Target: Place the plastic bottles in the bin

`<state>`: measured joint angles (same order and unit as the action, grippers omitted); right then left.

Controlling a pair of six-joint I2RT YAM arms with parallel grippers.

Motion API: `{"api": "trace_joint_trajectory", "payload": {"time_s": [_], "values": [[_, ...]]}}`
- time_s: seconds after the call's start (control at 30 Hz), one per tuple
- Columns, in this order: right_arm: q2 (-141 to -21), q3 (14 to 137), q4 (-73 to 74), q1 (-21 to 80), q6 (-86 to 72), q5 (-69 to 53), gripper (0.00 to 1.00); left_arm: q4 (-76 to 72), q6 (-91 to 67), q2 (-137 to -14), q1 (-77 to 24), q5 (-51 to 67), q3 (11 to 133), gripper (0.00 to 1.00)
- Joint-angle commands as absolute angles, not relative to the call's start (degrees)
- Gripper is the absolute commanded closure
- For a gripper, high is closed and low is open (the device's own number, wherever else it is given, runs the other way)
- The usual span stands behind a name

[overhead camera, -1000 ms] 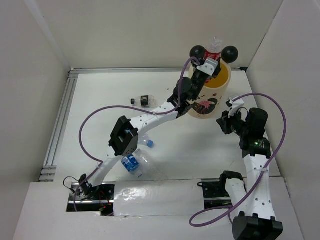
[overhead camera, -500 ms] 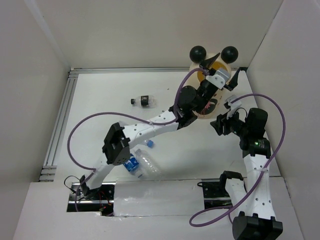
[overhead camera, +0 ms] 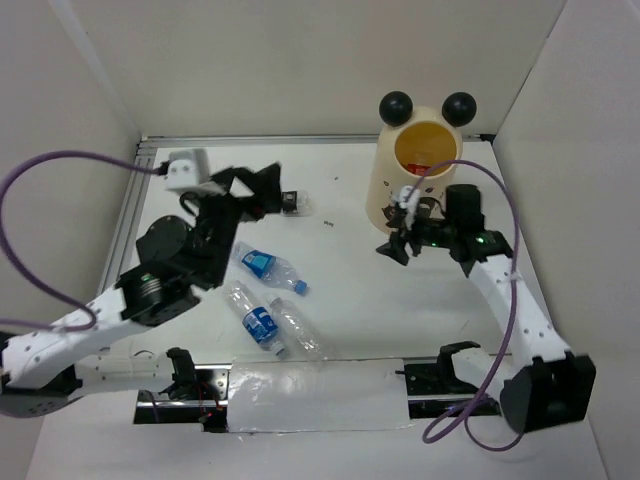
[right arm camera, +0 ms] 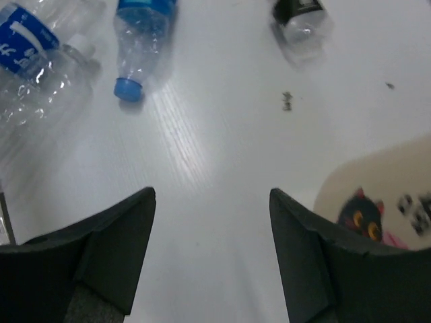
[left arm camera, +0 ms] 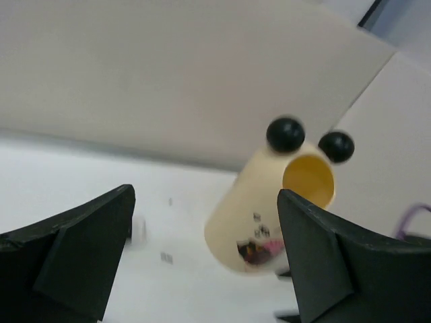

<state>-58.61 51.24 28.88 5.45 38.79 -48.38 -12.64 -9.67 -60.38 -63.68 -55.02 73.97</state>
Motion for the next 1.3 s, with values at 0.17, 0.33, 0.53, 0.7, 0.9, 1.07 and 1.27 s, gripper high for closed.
{"api": "trace_joint_trajectory", "payload": {"time_s": [0.17, 0.33, 0.53, 0.7, 0.9, 1.07, 1.27], "values": [[-81.60, 68.69, 20.14, 31.44, 40.35, -25.16, 0.17, 49.38, -72.11, -44.58, -63.81, -51.26, 55.93, 0.01], [-97.53, 80.49, 15.92, 32.70, 36.48, -19.78, 0.09, 57.82, -83.04, -40.96, -63.81, -46.68, 49.05, 0.01], [-115.99, 97.62, 17.48, 33.83, 40.77, -21.52, 0.02, 59.59, -87.89, -36.75, -63.81, -44.12, 44.65, 0.01], [-126.37, 111.15, 20.74, 34.45, 41.92, -25.13, 0.00, 59.59, -87.36, -36.74, -63.81, -44.64, 44.65, 0.01], [-135.25, 117.42, 20.74, 35.60, 43.77, -23.12, 0.00, 59.59, -85.52, -38.67, -63.81, -45.18, 45.18, 0.01], [-140.62, 121.64, 22.76, 35.07, 46.49, -23.73, 0.00, 58.36, -84.29, -38.15, -63.81, -45.18, 44.65, 0.01], [-145.19, 123.92, 23.63, 33.23, 46.49, -22.24, 0.04, 57.74, -83.76, -38.14, -63.81, -45.70, 44.65, 0.01]]}}
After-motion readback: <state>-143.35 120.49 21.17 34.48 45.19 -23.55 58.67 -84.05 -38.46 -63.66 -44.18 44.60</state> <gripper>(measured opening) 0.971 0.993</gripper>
